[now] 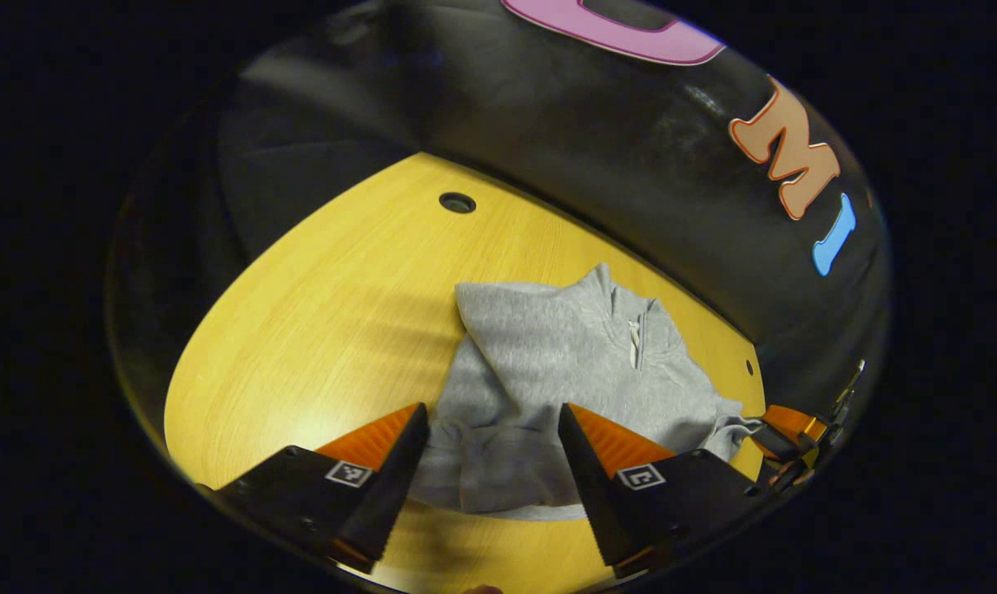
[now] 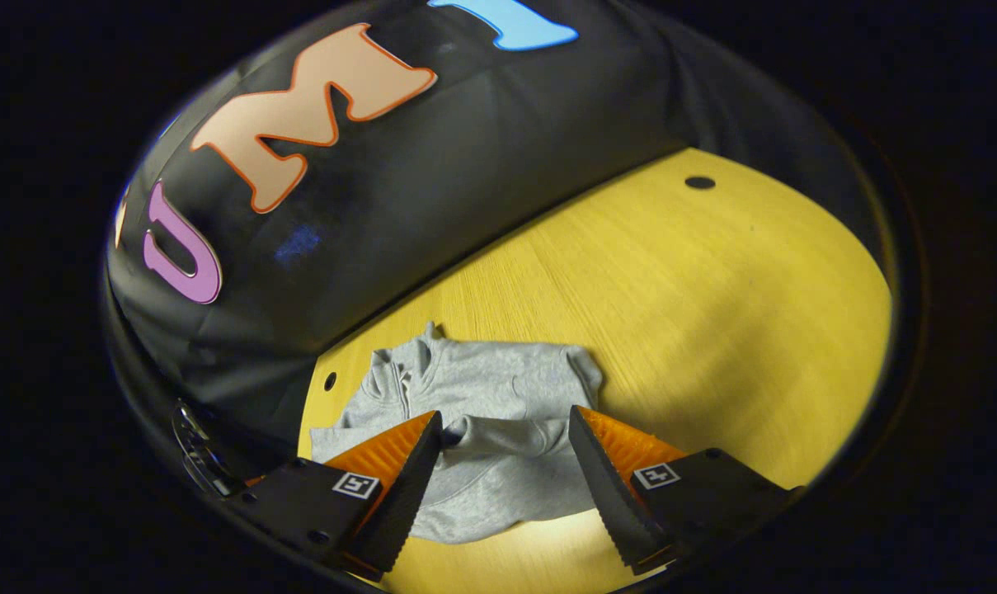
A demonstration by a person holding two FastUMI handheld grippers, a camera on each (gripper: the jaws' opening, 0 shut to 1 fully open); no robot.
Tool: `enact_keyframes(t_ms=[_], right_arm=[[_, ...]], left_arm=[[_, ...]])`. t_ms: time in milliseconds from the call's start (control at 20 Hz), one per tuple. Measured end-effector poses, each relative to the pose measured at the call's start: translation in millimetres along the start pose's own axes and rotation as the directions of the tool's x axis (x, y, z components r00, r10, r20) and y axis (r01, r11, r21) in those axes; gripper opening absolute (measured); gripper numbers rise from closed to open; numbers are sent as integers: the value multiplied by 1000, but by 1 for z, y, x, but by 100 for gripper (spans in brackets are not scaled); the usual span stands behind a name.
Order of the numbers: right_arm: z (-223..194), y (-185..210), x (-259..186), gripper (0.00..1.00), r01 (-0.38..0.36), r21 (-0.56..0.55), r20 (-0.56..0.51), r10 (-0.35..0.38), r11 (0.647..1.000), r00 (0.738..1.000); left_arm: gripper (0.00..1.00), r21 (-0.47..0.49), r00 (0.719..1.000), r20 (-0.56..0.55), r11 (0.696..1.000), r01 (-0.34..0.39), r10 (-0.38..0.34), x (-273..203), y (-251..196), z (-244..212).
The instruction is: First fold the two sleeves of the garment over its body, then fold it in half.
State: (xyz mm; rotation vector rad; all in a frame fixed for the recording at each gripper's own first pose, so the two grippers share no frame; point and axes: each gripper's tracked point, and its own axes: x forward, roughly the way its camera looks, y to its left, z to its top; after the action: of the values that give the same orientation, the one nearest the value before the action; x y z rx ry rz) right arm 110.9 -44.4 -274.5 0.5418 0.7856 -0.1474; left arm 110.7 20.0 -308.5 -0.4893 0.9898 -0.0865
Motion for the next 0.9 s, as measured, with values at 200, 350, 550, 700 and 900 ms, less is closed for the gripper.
enact_keyframes(t_ms=[200,350,550,700,900], right_arm=[[30,14,-27,96,-1,-128,145,20,992,989],[48,26,-54,96,9,-212,260,48,977,964],[74,40,-97,95,69,-331,414,79,941,907],[89,53,-130,96,97,-377,511,120,921,851],[98,70,-156,96,117,-457,571,190,882,799]], left_arm=[[96,130,979,201,989,-65,37,-23,-9,48],[96,228,940,338,965,-127,43,-56,-25,78],[96,335,819,573,907,-254,17,-113,-51,117],[95,379,740,672,872,-311,-28,-150,-74,127],[96,359,719,693,889,-286,-48,-180,-89,119]])
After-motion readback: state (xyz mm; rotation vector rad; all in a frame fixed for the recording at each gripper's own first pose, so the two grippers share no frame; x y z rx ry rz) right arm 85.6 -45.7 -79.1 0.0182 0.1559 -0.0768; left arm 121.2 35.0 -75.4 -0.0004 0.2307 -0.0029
